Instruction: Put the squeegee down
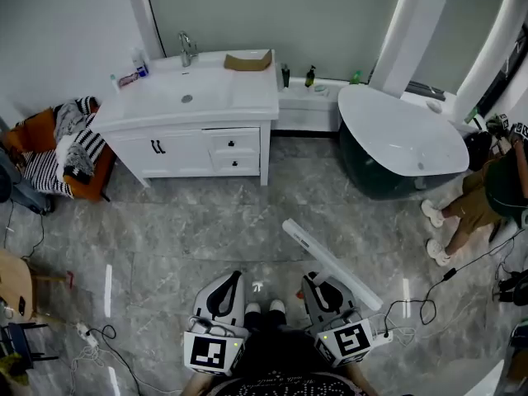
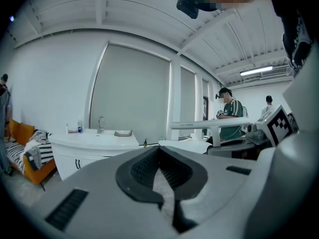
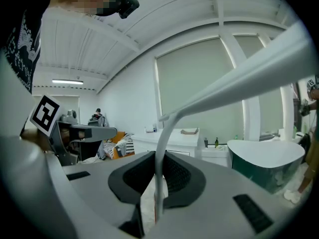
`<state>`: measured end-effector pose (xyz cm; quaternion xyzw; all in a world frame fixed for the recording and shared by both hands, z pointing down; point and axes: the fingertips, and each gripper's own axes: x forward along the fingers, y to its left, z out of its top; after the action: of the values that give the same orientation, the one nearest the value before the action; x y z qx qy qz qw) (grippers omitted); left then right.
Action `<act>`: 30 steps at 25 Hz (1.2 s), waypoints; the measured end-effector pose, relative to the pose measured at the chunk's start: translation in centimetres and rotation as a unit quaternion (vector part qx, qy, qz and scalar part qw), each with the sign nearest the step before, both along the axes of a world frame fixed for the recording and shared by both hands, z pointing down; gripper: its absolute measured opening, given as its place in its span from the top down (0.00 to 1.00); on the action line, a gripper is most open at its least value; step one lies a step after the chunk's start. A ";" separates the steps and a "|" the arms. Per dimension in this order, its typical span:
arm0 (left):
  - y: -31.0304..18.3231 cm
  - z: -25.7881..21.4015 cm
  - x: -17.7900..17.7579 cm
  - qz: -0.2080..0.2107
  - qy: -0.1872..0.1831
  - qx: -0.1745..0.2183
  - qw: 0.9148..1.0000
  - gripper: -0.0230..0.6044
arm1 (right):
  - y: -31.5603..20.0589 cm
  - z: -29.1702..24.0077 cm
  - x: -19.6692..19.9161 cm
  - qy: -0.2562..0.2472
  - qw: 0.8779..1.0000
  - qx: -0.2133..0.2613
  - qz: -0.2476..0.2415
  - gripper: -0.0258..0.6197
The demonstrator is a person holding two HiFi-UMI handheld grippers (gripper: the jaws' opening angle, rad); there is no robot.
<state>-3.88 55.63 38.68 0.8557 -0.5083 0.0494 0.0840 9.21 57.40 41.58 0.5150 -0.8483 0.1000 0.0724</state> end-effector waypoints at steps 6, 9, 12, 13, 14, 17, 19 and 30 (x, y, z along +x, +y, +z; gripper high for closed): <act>0.6 -0.2 1.5 -0.011 -0.006 0.012 1.000 0.96 | 0.7 0.2 1.9 -0.002 1.000 -0.002 -0.006 0.88; 1.3 0.1 2.7 -0.012 -0.007 0.020 1.000 0.96 | 1.4 1.0 3.1 -0.003 1.000 -0.007 -0.012 0.88; 1.5 0.4 3.4 -0.016 -0.005 0.020 1.000 0.96 | 1.5 1.3 3.9 -0.023 1.000 -0.005 -0.017 0.88; 1.6 0.4 3.5 -0.017 -0.003 0.022 1.000 0.96 | 1.5 1.2 4.0 -0.028 0.999 -0.004 -0.017 0.88; 1.7 0.3 3.5 -0.018 -0.002 0.024 1.000 0.96 | 1.5 1.2 3.9 -0.030 0.999 -0.004 -0.019 0.88; 1.3 0.2 3.3 -0.021 -0.002 0.021 1.000 0.96 | 0.8 1.4 3.7 -0.026 0.999 -0.011 -0.023 0.88; 0.4 0.2 2.9 -0.023 -0.001 0.019 1.000 0.96 | -0.2 1.6 3.2 -0.029 0.999 -0.017 -0.026 0.88; -10.1 1.3 0.8 -0.013 0.016 -0.008 1.000 0.96 | -9.9 2.8 0.2 -0.007 0.998 -0.051 -0.039 0.88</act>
<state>-3.08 45.53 40.02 0.8491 -0.5175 0.0386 0.0992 9.39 47.51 44.40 0.4767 -0.8618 0.1437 0.0965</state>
